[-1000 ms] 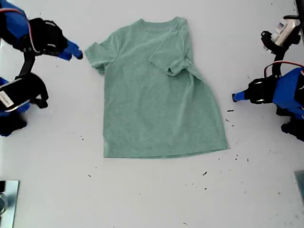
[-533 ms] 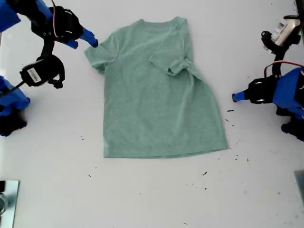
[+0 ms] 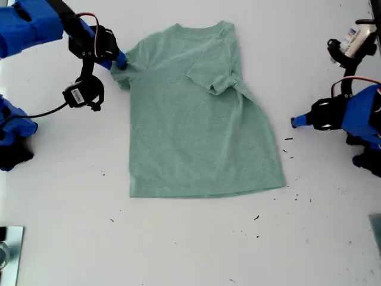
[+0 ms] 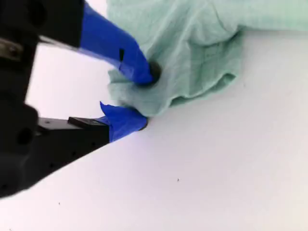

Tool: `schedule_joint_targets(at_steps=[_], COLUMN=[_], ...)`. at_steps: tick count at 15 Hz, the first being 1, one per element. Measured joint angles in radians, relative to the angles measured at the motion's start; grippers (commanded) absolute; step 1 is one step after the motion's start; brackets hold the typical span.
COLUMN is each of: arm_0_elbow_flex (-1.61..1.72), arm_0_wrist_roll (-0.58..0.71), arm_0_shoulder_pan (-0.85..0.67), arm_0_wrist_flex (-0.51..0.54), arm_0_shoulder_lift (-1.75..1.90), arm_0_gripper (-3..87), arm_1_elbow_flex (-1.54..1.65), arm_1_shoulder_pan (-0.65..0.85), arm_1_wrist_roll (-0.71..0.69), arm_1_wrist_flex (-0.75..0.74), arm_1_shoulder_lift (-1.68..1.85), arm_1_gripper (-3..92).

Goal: Fold t shirt

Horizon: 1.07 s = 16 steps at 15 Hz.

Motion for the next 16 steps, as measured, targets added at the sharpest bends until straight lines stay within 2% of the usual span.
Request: schedule_joint_targets(at_steps=[2,5,7,9,12,14,16], arm_0_elbow_flex=[-0.028,-0.238,-0.299,-0.364,-0.615,-0.841,-0.951], arm_0_wrist_roll=[-0.003,0.012,0.021,0.021,0.003,-0.005,0.006], arm_0_shoulder_pan=[0.011,0.025,0.060,0.183,0.353,0.393,0.379], arm_0_wrist_flex=[0.074,0.276,0.262,0.184,0.104,0.084,0.087], arm_0_shoulder_lift=[0.087,0.310,0.318,0.278,-0.057,-0.313,-0.463], arm_0_gripper=[-0.3,-0.3,-0.3,-0.3,-0.3,21.5,24.0], arm_1_elbow_flex=[0.000,0.000,0.000,0.002,0.002,0.002,0.002], arm_1_shoulder_pan=[0.000,0.000,0.000,0.000,0.000,0.000,0.000], arm_1_wrist_roll=[0.000,0.000,0.000,0.003,0.003,0.003,0.003], arm_1_wrist_flex=[0.000,0.000,0.000,0.000,0.000,0.000,0.000], arm_1_shoulder_lift=[0.000,0.000,0.000,0.000,0.000,0.000,0.000], arm_1_gripper=[2.4,2.4,2.4,2.4,2.4,2.4,2.4])
